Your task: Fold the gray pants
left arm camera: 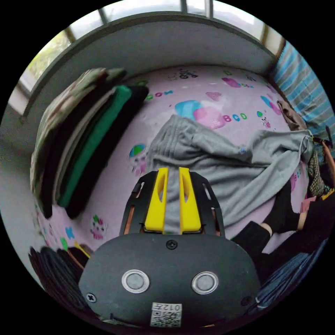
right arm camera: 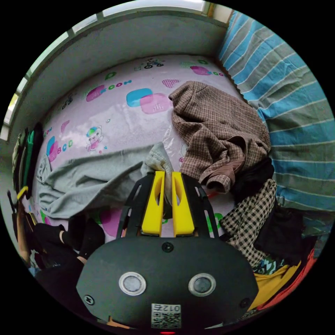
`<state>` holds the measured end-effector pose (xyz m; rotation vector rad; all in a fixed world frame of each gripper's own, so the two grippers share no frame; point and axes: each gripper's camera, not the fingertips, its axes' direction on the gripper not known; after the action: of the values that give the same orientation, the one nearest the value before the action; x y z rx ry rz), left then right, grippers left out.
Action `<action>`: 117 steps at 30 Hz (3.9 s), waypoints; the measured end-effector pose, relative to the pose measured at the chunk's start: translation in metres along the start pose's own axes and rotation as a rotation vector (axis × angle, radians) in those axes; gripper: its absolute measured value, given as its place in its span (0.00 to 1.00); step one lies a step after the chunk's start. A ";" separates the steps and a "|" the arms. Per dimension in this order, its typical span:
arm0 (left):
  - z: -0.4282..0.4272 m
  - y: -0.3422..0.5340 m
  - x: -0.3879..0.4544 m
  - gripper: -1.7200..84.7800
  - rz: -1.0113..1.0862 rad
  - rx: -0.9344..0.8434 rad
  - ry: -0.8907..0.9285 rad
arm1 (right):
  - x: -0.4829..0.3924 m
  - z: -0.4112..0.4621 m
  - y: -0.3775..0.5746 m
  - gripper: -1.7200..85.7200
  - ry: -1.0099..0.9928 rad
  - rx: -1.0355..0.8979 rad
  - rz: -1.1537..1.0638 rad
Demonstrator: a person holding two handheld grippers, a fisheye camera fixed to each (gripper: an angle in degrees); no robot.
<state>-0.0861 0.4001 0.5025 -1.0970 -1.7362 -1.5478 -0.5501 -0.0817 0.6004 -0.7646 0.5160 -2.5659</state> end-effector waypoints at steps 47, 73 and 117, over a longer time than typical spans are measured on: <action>0.157 -0.145 0.134 0.02 0.209 -0.168 -0.272 | -0.097 0.072 -0.143 0.17 0.072 -0.396 -0.327; 0.094 -0.137 0.000 0.02 -0.126 0.007 -0.457 | -0.280 -0.034 -0.344 0.08 0.283 0.071 -0.302; 0.144 0.021 -0.024 0.02 -0.083 -0.150 -0.158 | -0.423 0.144 -0.138 0.01 -0.184 -0.160 -0.670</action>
<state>-0.0399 0.5357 0.4683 -1.2653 -1.8132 -1.7061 -0.1813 0.2056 0.5939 -1.4137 0.4652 -3.0230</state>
